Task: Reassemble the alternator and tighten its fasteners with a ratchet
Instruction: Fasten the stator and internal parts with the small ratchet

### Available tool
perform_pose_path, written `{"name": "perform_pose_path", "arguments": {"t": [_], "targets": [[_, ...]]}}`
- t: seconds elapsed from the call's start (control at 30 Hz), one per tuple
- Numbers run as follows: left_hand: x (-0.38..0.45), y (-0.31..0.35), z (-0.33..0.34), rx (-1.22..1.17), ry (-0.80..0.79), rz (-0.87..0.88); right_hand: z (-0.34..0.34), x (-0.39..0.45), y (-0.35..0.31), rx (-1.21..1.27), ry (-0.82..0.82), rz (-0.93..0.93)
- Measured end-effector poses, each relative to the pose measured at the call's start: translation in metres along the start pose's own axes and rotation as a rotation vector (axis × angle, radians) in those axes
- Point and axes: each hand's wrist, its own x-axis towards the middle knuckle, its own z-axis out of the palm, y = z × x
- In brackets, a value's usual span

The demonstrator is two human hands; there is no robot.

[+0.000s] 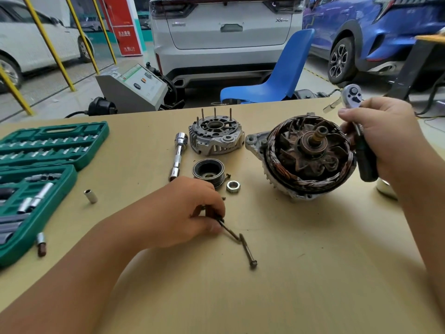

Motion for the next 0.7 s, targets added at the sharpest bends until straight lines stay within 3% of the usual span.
{"name": "perform_pose_path", "arguments": {"t": [0.3, 0.7], "targets": [[-0.001, 0.013, 0.007, -0.520, 0.279, -0.025, -0.002, 0.003, 0.003, -0.025, -0.027, 0.019], [0.016, 0.039, 0.040, -0.441, 0.593, 0.098, -0.003, 0.011, 0.005, 0.056, 0.005, 0.125]]}}
